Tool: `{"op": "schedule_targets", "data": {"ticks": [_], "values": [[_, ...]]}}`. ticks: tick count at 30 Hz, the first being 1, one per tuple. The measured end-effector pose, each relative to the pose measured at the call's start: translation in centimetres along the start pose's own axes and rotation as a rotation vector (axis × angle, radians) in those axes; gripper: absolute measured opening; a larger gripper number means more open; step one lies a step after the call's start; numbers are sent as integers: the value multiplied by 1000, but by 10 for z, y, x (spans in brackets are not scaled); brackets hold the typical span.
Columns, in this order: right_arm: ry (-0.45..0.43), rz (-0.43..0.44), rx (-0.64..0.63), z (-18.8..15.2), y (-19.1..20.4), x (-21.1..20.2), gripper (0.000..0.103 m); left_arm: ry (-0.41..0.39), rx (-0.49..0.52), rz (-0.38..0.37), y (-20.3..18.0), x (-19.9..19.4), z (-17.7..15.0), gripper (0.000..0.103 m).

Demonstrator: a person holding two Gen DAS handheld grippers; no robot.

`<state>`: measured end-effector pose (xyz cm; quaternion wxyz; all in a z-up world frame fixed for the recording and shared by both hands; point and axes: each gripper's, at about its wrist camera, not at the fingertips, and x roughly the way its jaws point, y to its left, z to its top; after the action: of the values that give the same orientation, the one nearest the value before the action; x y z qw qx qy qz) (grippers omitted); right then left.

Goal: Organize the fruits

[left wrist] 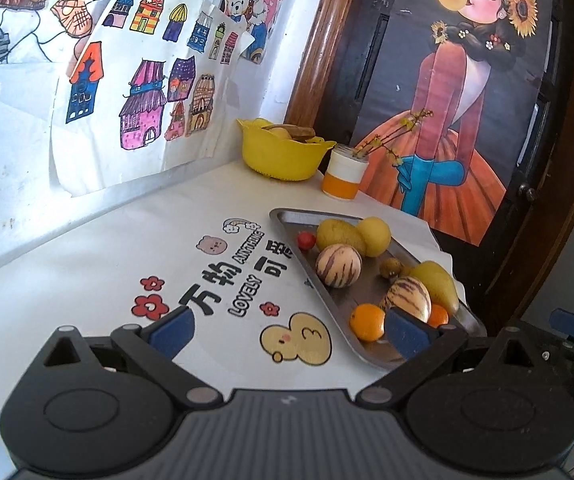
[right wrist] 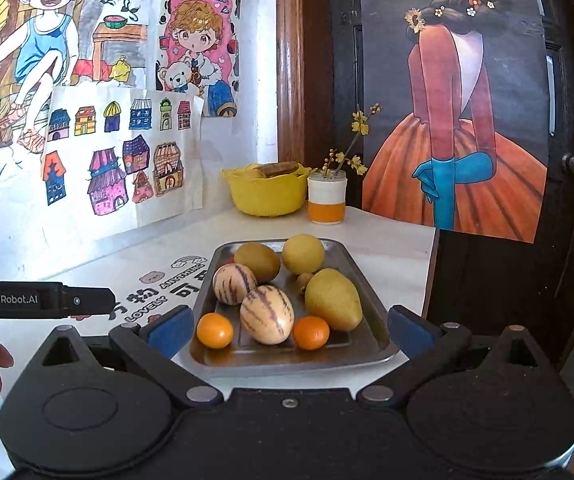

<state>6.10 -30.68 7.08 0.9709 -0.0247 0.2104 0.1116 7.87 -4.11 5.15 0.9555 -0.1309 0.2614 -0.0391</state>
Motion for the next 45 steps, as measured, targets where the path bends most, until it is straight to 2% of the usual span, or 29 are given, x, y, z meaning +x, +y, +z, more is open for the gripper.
{"op": "schedule_targets", "data": {"ticks": [22, 37, 45], "values": [[29, -23, 25, -26, 31, -32, 102, 25, 51, 6, 11, -32, -24, 102], [54, -46, 47, -41, 33, -26, 102, 13, 112, 41, 11, -35, -32, 102], [69, -42, 50, -46, 34, -21, 102, 14, 111, 50, 14, -34, -34, 102]]}}
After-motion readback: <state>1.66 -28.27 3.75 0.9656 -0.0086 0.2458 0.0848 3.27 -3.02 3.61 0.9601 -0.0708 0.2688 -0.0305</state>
